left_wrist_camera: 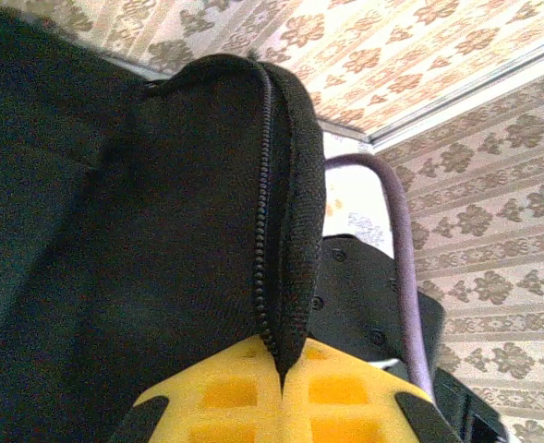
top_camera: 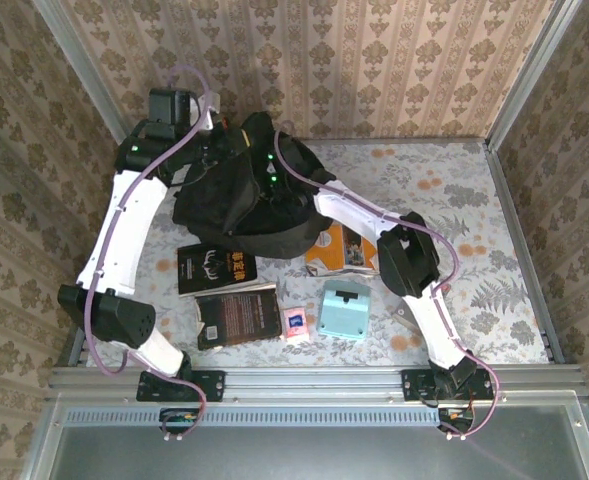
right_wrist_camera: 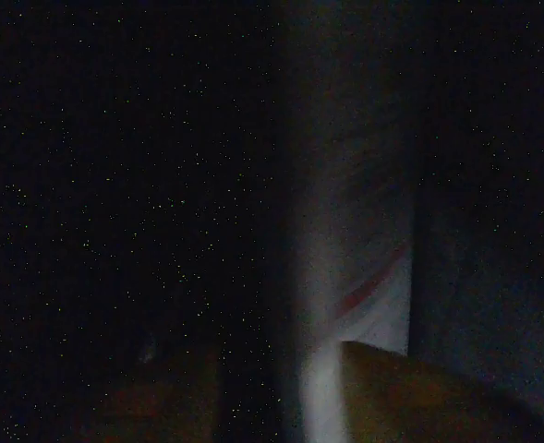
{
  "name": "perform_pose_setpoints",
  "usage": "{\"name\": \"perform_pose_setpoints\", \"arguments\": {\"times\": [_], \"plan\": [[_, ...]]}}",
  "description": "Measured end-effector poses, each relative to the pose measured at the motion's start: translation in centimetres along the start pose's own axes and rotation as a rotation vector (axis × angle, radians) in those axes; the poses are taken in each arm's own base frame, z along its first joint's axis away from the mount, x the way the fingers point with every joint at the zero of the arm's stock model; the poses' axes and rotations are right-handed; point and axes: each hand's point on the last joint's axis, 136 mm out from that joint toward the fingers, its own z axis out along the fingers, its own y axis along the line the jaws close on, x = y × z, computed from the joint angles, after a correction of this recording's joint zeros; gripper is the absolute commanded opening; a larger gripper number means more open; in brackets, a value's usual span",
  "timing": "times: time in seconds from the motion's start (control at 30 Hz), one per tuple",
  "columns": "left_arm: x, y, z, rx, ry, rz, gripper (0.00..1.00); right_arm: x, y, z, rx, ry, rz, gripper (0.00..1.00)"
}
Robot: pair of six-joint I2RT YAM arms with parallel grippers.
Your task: Pack the student bag
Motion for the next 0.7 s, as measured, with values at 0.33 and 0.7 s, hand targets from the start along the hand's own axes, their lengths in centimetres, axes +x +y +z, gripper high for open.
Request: {"name": "perform_pose_setpoints", "arguments": {"times": [0.33, 0.7], "plan": [[-1.8, 2.5, -1.5, -0.071, -0.055, -0.001, 0.0, 1.3, 1.4, 1.0, -0.073, 0.104, -0.141, 0.65], [-1.9, 4.1, -6.3, -0.275, -0.159, 0.086, 0.0, 4.6, 5.5, -6.8, -0.172, 0.147, -0.3, 0.67]]}}
